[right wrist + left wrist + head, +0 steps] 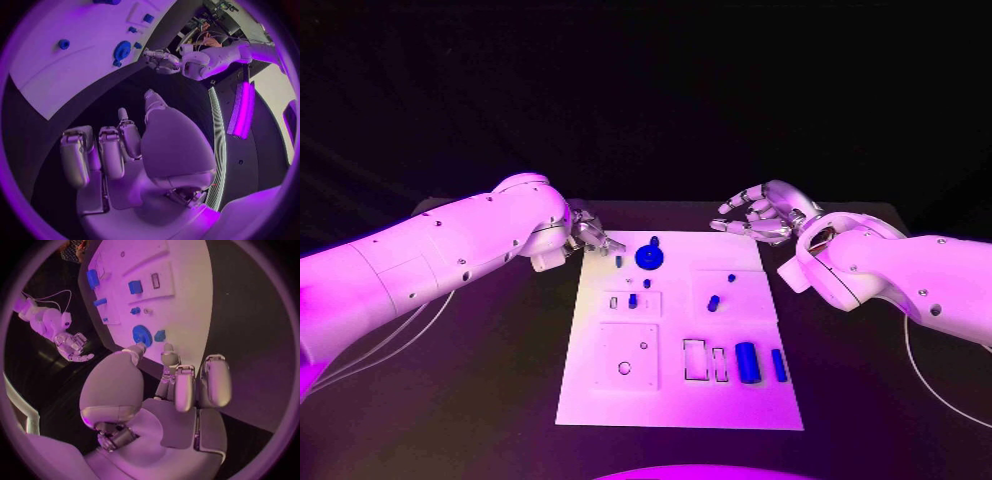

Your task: Assemble the parts on the task board

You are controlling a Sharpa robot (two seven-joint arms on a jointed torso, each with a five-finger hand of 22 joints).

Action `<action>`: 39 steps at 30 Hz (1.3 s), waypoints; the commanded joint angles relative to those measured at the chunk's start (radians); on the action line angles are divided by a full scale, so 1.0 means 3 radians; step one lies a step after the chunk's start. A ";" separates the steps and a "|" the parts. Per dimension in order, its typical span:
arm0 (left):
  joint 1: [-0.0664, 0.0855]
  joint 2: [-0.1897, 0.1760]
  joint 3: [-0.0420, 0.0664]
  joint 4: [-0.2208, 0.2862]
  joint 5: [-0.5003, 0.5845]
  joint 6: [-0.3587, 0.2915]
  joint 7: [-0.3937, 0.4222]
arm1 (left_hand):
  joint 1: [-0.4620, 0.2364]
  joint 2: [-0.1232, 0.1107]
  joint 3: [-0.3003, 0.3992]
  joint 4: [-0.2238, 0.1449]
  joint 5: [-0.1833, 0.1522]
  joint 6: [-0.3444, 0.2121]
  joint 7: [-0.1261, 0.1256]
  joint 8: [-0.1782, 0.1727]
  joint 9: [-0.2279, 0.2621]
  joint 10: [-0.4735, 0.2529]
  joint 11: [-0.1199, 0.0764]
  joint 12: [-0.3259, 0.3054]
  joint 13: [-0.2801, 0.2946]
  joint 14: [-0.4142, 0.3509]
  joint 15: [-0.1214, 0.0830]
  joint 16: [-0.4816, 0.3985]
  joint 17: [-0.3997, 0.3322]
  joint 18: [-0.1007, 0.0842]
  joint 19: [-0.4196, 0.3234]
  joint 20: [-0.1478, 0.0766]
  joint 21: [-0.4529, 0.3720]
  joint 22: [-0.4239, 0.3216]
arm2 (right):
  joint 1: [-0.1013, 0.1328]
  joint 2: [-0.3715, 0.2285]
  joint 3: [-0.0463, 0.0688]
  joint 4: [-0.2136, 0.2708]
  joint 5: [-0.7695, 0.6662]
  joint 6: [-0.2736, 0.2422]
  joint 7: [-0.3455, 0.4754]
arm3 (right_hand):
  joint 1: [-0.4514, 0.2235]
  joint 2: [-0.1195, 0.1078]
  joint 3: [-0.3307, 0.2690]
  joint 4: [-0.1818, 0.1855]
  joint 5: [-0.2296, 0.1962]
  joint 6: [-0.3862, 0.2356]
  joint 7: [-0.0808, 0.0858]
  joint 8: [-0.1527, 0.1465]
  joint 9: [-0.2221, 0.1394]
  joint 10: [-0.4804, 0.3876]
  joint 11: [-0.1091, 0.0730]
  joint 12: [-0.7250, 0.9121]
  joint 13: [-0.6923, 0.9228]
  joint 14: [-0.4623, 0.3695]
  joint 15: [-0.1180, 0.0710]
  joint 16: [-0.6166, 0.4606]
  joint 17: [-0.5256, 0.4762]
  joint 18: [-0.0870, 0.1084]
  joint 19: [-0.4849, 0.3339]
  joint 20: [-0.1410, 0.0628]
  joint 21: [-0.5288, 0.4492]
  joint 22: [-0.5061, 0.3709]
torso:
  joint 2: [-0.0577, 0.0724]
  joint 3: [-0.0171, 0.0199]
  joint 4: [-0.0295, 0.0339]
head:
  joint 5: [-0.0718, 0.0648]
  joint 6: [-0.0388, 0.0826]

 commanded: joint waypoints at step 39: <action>-0.0039 0.0300 -0.0084 -0.0411 0.0122 0.0152 0.0059 | 0.0212 0.0230 -0.0005 -0.0018 0.0004 0.0035 0.0002 -0.0029 -0.0055 -0.0031 -0.0001 0.0038 0.0015 0.0301 0.0034 0.0003 0.0729 0.0024 -0.0009 0.0028 -0.0008 0.0018 | -0.0002 0.0026 0.0001 0.0000 -0.0036 0.0034 0.0020 | -0.0042 0.0015 -0.0010 -0.0002 0.0008 0.0011 0.0000 0.0019 -0.0010 -0.0009 -0.0010 -0.0014 0.0201 0.0307 -0.0027 -0.0012 0.0738 -0.0048 0.0349 -0.0011 0.0015 0.0878 | -0.0009 0.0005 0.0002 | -0.0021 -0.0030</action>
